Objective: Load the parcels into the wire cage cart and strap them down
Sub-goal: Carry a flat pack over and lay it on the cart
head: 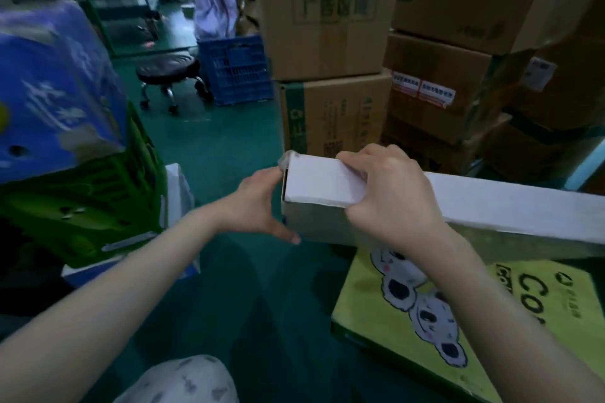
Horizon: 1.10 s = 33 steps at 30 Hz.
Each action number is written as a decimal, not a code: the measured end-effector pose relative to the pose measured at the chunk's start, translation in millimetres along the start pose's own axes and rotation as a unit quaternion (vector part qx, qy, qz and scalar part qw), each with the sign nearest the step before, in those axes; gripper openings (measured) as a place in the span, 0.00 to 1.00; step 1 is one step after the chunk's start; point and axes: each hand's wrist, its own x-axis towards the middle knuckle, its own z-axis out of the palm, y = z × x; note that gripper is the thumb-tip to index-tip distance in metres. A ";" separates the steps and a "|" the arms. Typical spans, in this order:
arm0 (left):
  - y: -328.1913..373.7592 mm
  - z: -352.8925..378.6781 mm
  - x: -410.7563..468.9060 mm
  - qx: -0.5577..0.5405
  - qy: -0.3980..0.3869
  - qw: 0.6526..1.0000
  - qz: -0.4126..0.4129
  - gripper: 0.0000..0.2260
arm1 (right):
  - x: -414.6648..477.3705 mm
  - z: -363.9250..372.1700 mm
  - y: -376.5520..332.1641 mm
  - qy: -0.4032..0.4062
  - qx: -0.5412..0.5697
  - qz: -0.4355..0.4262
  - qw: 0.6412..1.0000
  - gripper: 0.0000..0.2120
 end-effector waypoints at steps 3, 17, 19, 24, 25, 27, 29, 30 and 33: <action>2.0 -24.6 -22.1 -0.124 0.104 0.987 -0.019 0.33 | 21.9 -15.0 -23.2 0.014 0.052 -0.022 0.998 0.21; -51.6 -120.7 -184.2 -0.184 0.253 0.942 -0.125 0.30 | 86.4 7.4 -183.1 -0.142 0.239 -0.114 0.954 0.16; -57.0 -134.5 -210.8 -0.192 0.266 0.935 -0.133 0.28 | 85.7 14.1 -208.0 -0.175 0.286 -0.114 0.935 0.14; -71.1 -168.2 -273.0 -0.175 0.292 0.925 -0.166 0.28 | 83.2 31.2 -267.3 -0.226 0.380 -0.100 0.891 0.12; -71.8 -174.5 -284.4 -0.169 0.296 0.924 -0.173 0.28 | 83.5 32.7 -278.9 -0.235 0.384 -0.108 0.886 0.12; -73.3 -188.5 -311.8 -0.169 0.309 0.917 -0.189 0.28 | 82.7 33.3 -306.2 -0.255 0.392 -0.134 0.874 0.13; -72.9 -201.0 -337.9 -0.183 0.316 0.908 -0.204 0.29 | 80.3 29.8 -332.1 -0.265 0.402 -0.163 0.861 0.11; -72.1 -206.8 -350.2 -0.188 0.321 0.904 -0.211 0.29 | 79.0 27.6 -344.5 -0.266 0.408 -0.177 0.856 0.11; -67.6 -225.4 -393.3 -0.200 0.362 0.879 -0.238 0.27 | 76.2 19.5 -391.7 -0.281 0.426 -0.215 0.833 0.12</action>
